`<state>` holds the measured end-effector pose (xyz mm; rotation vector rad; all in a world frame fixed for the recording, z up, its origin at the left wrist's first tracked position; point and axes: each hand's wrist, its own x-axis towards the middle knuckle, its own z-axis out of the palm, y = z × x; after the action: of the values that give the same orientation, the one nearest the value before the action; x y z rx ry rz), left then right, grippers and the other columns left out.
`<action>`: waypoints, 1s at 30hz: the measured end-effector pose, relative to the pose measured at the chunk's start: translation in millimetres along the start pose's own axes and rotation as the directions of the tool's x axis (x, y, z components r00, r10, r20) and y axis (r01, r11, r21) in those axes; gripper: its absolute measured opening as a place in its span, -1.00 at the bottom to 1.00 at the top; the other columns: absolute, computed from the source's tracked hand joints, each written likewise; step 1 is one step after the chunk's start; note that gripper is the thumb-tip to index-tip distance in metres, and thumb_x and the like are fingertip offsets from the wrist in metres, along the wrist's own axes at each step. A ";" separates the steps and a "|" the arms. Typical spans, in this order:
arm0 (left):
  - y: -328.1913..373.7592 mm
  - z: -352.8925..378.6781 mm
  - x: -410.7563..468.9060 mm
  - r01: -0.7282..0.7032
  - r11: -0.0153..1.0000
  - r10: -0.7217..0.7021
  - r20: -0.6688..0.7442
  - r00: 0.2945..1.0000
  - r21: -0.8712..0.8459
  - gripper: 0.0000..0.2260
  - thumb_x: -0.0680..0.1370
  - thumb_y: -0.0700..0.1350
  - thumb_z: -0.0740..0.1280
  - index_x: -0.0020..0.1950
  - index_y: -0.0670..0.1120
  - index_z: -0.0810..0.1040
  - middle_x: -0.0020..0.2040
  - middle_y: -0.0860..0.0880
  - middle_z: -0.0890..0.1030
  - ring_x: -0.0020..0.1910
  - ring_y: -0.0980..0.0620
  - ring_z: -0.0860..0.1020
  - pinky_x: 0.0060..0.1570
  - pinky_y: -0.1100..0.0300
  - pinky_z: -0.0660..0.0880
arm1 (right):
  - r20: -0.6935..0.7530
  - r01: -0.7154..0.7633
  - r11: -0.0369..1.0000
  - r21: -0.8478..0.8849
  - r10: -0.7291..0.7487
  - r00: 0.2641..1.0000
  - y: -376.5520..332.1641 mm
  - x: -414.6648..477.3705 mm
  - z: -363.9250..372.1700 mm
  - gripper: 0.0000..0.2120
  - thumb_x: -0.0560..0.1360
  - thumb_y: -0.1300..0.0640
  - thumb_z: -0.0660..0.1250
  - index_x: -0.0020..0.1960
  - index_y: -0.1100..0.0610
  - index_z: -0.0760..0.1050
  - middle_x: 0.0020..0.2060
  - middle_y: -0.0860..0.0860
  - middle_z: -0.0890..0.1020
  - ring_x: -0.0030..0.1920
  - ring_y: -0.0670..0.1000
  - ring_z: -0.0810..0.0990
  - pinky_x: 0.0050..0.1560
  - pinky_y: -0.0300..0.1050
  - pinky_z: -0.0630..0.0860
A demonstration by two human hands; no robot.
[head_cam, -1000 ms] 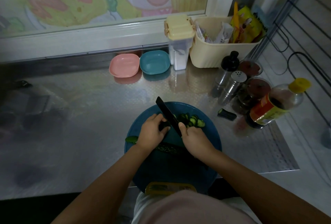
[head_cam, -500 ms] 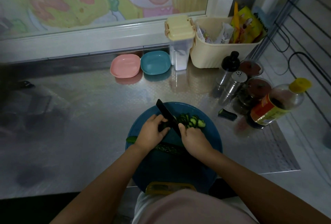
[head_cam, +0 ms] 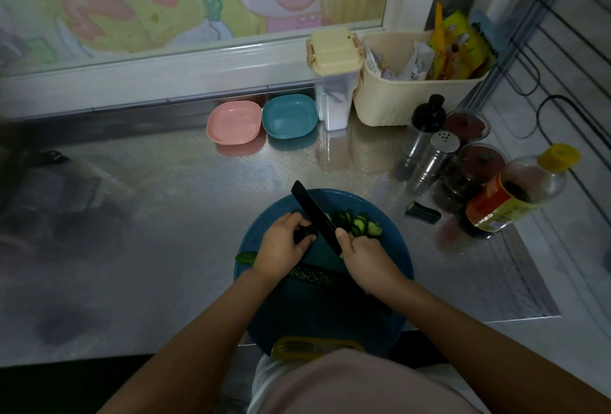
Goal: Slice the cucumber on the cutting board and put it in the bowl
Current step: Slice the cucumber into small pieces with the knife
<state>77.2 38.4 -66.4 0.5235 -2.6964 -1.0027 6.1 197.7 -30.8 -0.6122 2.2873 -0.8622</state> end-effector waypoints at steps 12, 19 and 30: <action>1.6 0.2 -1.7 -0.022 1.000 0.022 -0.022 1.000 0.006 -0.85 0.41 -0.22 0.47 -0.08 -0.18 0.55 -0.15 0.03 0.49 -0.18 0.09 0.49 -0.22 0.36 0.36 | 0.014 -0.008 0.995 -0.103 0.009 1.000 -1.6 10.6 9.2 -0.43 0.64 -0.12 -0.10 -0.42 0.14 0.33 -0.46 0.04 0.41 -0.41 -0.01 0.39 -0.28 -0.14 0.31; 1.6 0.3 -3.8 0.002 1.000 -0.002 -0.018 1.000 0.001 -0.85 0.43 -0.20 0.47 -0.08 -0.17 0.54 -0.14 0.03 0.49 -0.17 0.10 0.49 -0.21 0.38 0.35 | 0.007 -0.002 0.996 -0.087 0.002 1.000 4.2 8.8 8.4 -0.43 0.64 -0.11 -0.10 -0.42 0.13 0.32 -0.43 0.04 0.42 -0.30 0.06 0.46 -0.24 -0.14 0.31; 1.3 0.6 -2.8 0.004 1.000 -0.003 -0.041 0.999 0.023 -0.85 0.42 -0.18 0.48 -0.12 -0.16 0.54 -0.17 -0.01 0.53 -0.20 0.03 0.53 -0.22 0.19 0.48 | 0.007 0.010 1.000 -0.011 -0.010 1.000 3.7 2.7 0.0 -0.36 0.64 -0.11 -0.09 -0.28 0.30 0.51 -0.35 0.16 0.54 -0.26 0.14 0.54 -0.22 -0.05 0.42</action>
<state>79.2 40.7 -66.2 0.5472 -2.6752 -0.9528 3.5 198.6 -34.4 -0.6313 2.2864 -0.8516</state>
